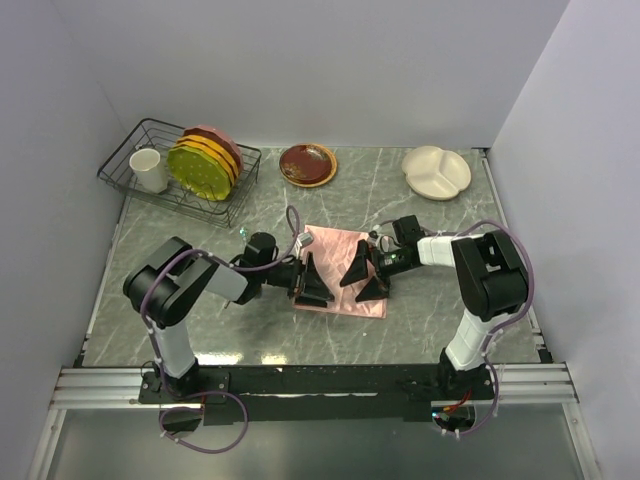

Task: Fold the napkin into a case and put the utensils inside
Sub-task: Smooth out the square-folded napkin at the center of the board.

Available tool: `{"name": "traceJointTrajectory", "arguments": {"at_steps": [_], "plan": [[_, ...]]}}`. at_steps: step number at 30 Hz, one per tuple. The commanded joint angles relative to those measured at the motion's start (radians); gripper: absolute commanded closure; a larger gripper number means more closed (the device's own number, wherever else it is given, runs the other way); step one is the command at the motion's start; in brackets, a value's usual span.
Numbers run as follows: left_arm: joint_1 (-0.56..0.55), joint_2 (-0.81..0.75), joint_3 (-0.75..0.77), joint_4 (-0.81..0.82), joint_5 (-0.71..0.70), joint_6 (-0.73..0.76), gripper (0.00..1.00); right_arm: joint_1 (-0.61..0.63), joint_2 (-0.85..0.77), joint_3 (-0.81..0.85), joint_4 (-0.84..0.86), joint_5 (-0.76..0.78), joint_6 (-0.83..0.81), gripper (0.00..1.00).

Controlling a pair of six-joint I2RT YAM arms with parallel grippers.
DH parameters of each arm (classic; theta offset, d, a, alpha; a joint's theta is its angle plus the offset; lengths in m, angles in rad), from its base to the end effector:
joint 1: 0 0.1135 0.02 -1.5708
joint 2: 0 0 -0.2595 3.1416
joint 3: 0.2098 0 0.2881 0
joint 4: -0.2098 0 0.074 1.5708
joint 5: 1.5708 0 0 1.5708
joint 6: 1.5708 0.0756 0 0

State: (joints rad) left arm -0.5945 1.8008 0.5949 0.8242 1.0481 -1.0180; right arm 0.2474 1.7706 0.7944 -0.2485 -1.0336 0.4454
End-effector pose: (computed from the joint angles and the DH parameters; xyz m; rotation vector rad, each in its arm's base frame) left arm 0.2445 -0.2444 0.0827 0.3786 2.3340 -1.9558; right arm 0.2917 0.1407 0.0620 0.0000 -2.6625 -1.5735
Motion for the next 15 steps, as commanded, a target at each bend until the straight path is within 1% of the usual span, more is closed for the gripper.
{"name": "traceJointTrajectory", "arguments": {"at_steps": [1, 8, 10, 12, 14, 15], "plan": [[0.001, 0.083, 0.002, 0.066, 0.009, 0.024, 0.01, -0.014, 0.052, 0.020, -0.044, 0.119, -0.083, 0.02], [0.019, 0.247, 0.014, 0.088, 0.044, 0.088, 0.01, -0.017, 0.081, 0.032, -0.095, 0.173, -0.126, 0.04], [0.036, 0.261, 0.006, 0.116, 0.050, 0.056, 0.01, -0.019, 0.085, 0.028, -0.101, 0.182, -0.134, 0.04], [0.053, 0.252, 0.000, 0.109, 0.055, 0.050, 0.01, -0.019, 0.084, 0.028, -0.113, 0.199, -0.137, 0.04], [0.059, 0.217, -0.001, 0.075, 0.061, 0.068, 0.01, -0.020, 0.081, 0.031, -0.121, 0.207, -0.143, 0.04], [0.064, 0.201, 0.002, 0.022, 0.062, 0.097, 0.01, -0.022, 0.079, 0.032, -0.123, 0.213, -0.143, 0.04]]}}
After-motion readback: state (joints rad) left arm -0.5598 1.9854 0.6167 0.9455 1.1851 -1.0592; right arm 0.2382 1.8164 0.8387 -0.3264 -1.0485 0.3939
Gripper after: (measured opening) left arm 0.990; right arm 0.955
